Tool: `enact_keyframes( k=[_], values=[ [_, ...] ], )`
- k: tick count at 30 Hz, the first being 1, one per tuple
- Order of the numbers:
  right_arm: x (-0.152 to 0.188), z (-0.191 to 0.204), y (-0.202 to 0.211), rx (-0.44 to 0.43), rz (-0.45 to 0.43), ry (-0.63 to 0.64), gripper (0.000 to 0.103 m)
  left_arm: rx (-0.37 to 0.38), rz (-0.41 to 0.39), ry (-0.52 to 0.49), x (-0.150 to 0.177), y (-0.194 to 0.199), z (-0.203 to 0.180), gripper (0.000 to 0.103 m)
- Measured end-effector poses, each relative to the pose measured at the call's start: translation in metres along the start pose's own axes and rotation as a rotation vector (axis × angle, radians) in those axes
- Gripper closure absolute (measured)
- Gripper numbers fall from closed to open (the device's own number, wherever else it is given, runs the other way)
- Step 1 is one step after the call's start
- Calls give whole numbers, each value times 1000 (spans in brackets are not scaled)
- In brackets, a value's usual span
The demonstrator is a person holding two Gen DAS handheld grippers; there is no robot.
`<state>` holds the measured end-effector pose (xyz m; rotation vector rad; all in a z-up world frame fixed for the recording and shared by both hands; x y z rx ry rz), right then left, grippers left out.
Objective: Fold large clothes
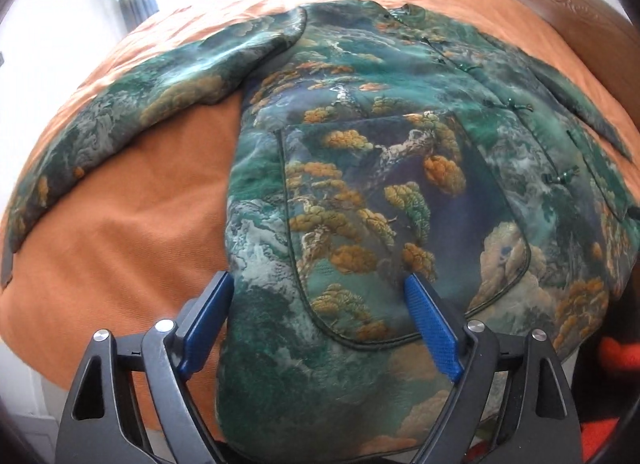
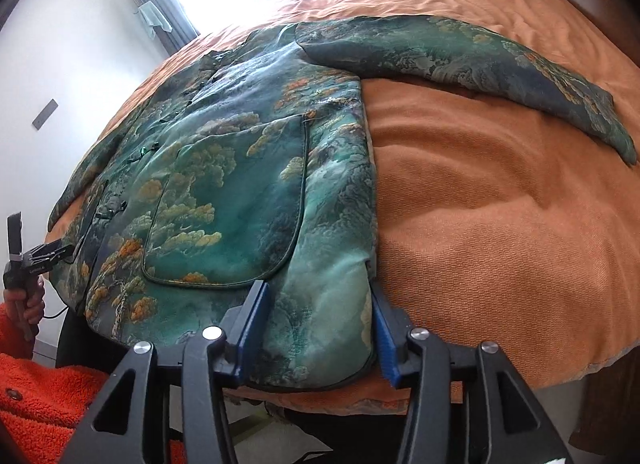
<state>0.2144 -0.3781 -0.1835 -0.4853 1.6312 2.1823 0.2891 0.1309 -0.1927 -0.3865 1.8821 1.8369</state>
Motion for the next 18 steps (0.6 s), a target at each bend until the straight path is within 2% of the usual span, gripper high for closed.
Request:
enact_keyframes(
  k=[6,10,14,16,18],
  values=[
    [1,-3,-2,16,8,-16,52,-14,-6,2,3,4,-1,15],
    [-1,-1,8,71,-20,-29,52,-25,-42,3,-1,22,-3,15],
    [-7,11,32,137,-106,1,52,-40,-142,3,-12,57,-10,11],
    [-11,19,45,165,-151,21,50,-67,-225,21,-20,77,-15,4],
    [-19,31,58,193,-201,40,49,-89,-305,44,-29,93,-20,4]
  ],
)
Point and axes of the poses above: each gripper's, at about its wrist camera, not at the fingertips, and y roughly against the way its jaws point, z to its left, x to its underside, the point moved 1 cm from there along -y, roughly the way its jaws point
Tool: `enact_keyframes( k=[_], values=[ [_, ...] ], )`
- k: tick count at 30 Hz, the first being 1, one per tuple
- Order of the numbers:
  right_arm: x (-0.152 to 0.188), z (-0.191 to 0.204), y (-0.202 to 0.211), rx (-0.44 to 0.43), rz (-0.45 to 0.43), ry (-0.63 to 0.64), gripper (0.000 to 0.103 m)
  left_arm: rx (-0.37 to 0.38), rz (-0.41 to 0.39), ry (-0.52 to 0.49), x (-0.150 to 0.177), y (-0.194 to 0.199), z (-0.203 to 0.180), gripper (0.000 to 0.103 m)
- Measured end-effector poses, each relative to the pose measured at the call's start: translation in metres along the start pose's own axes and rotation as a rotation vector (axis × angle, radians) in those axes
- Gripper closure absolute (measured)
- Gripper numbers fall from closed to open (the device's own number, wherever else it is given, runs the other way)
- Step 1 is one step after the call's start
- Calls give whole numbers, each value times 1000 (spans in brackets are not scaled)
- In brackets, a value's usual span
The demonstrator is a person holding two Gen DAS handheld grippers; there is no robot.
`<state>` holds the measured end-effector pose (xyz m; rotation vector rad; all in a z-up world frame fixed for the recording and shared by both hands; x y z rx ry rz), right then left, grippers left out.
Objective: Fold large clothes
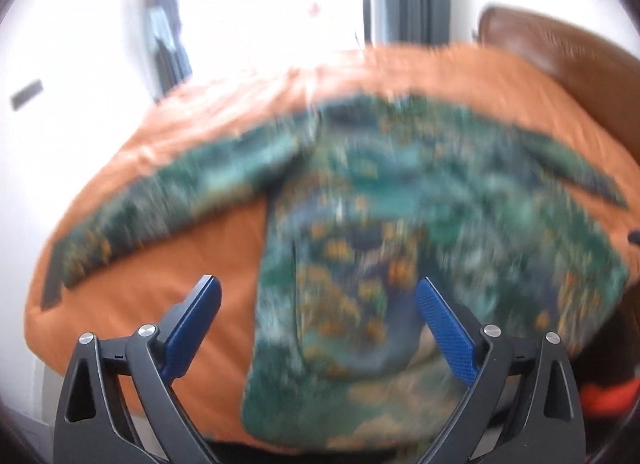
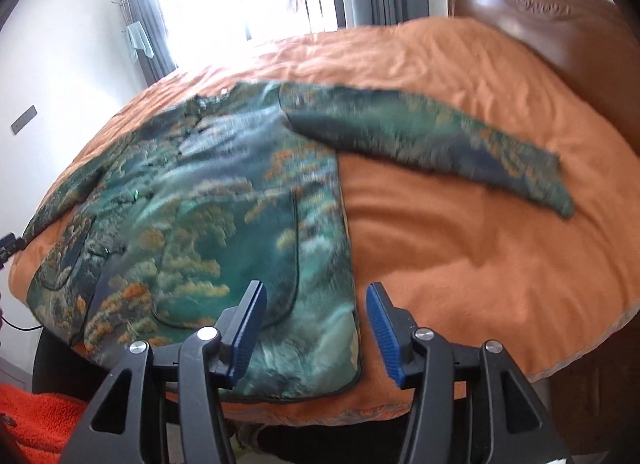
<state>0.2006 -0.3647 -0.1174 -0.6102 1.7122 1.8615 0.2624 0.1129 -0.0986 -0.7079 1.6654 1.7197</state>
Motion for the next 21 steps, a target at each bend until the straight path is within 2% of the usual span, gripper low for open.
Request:
enact_keyframes(
  k=[2,4,9,11,15,21],
  values=[
    [-14,9,16,18,-61,11,41,-10,-62,20,-12,8,-6,4],
    [-28,16,33,42,-130,16,37,-7,-116,24,-26,15,-13,4],
    [-58,28,75,70,-275,19,23,42,-189,31,-59,39,-27,4],
    [-66,32,87,92,-315,25,21,42,-220,44,-69,52,-31,4],
    [-74,38,101,106,-379,40,21,12,-219,37,-82,69,-41,1],
    [-75,42,105,160,-409,81,21,-48,-207,-108,-82,80,-65,0]
  ],
)
Point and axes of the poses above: each gripper's, at about its wrist camera, not at the fingertips, and y roughly against the way its jaws point, z to its left, x to its underside, the point moved 1 cm from there along -y, roughly the way its jaws point
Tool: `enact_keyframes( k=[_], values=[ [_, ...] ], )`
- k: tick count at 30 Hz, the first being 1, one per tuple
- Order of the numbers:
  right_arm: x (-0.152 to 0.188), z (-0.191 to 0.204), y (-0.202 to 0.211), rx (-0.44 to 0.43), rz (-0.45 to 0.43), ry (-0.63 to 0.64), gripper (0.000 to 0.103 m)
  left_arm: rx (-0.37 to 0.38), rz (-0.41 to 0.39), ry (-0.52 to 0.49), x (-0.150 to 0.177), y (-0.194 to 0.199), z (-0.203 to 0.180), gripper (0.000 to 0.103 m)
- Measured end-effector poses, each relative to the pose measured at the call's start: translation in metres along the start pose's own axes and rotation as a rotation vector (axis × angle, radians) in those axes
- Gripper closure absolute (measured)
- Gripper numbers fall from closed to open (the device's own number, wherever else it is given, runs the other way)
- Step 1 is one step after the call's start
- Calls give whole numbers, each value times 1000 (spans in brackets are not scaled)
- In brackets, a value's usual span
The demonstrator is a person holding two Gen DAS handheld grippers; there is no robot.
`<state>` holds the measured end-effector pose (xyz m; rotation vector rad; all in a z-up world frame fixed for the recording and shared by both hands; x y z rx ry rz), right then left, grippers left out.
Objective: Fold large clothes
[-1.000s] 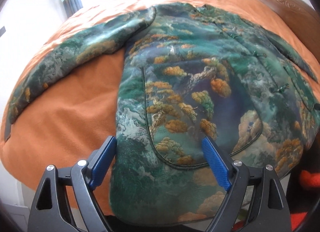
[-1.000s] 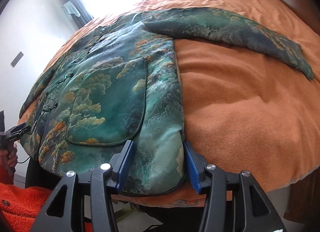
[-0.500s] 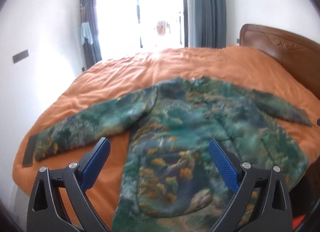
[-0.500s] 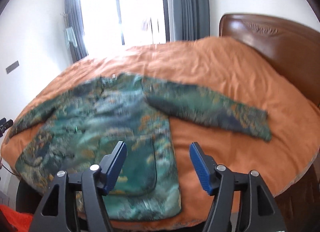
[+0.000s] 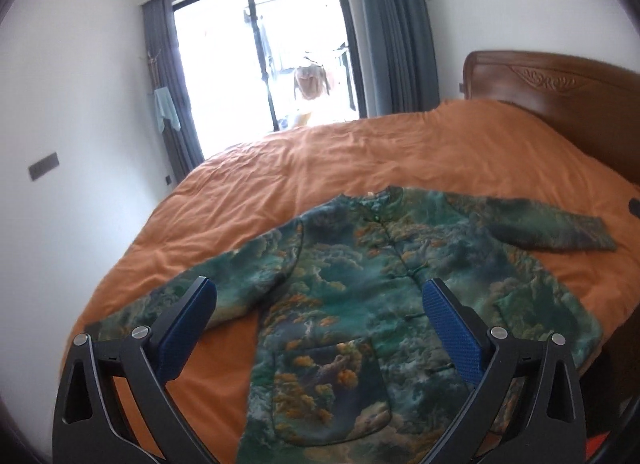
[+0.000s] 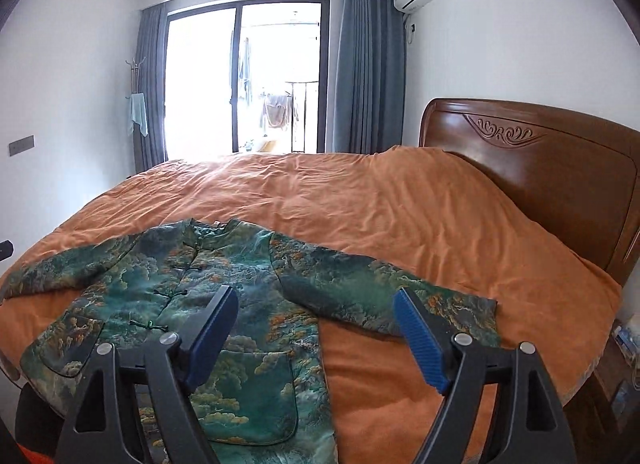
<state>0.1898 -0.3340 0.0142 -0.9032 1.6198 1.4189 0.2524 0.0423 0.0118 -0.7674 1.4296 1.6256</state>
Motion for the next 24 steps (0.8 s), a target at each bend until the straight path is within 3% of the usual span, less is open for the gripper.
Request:
enact_keyframes(
  k=[3,10,12,15,19,24],
  values=[
    [3,0,1,11,-16,20,21,22,30,-29,3,-2,-9,0],
    [9,-2,-2,70,-44,71,12,52,79,27,9,-14,-20,0],
    [8,-6,-8,96,-21,69,0,35,92,27,9,-20,-22,0],
    [9,-13,-24,152,46,73,0,-29,93,23,12,-27,-23,0],
    [14,-26,-48,175,148,34,0,2,144,18,18,-36,-26,0],
    [19,-31,-61,221,210,47,0,37,219,53,28,-47,-25,0]
  ],
)
Point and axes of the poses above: each gripper's, at about its wrist camera, not at the fingertips, and y roughly against the way its jaws point, z to its left, x to its underside, the point moved 1 cm from there along -y, roughly the way its jaws point
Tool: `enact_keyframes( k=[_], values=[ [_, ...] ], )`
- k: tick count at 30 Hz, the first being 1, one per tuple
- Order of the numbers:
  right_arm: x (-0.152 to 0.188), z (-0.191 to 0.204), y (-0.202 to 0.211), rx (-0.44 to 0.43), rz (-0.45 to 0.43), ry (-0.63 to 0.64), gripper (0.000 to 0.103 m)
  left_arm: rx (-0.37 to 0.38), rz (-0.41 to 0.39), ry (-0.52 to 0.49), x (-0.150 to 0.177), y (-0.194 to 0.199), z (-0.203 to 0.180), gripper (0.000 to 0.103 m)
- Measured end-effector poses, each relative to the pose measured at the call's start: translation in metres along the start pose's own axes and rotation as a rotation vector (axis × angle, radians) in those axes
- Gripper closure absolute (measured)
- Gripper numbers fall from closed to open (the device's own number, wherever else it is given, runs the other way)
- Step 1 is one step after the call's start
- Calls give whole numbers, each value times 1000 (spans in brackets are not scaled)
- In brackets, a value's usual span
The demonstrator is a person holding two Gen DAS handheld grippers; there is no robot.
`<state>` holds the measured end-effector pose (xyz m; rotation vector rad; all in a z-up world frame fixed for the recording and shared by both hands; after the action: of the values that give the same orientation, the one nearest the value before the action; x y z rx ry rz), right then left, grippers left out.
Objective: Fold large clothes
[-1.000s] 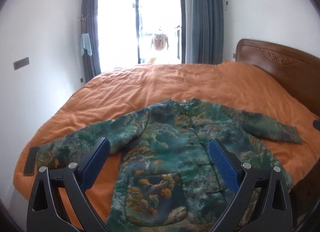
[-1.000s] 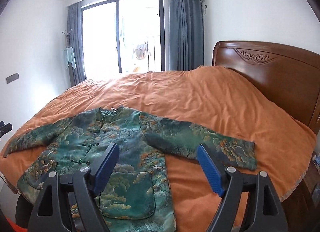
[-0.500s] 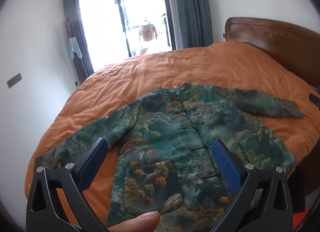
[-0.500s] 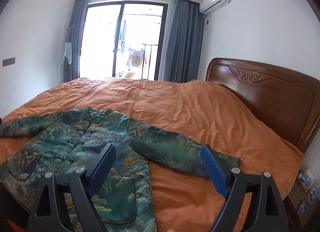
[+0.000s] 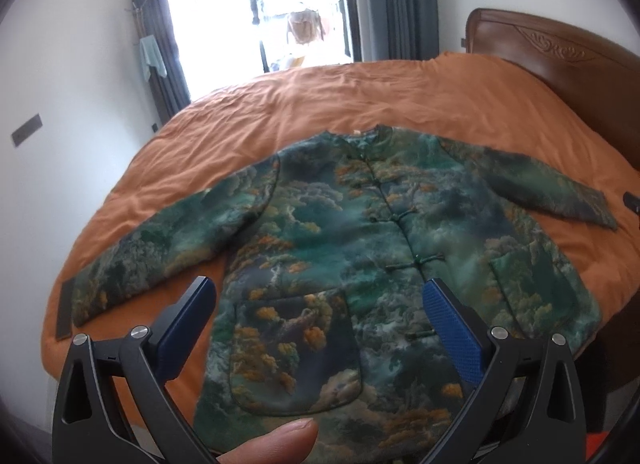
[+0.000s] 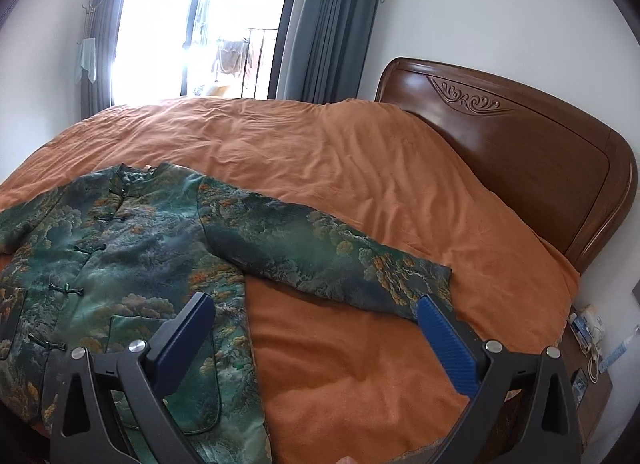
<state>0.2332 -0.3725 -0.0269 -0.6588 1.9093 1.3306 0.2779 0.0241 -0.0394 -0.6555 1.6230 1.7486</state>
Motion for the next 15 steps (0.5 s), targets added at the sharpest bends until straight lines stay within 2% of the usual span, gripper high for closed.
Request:
enact_keyframes(
  k=[15],
  values=[
    [4,15,-15,77,80,103,0,4,22,35,7,-1,7,0]
  ],
)
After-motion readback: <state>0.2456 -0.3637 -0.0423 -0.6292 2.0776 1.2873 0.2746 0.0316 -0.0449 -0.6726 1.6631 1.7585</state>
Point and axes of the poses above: each gripper's, at about its wrist camera, not at the fingertips, and y roughly against the way its jaws point, z to its left, x to its underside, the point moved 1 cm from there along -y, roughly the way its jaws point
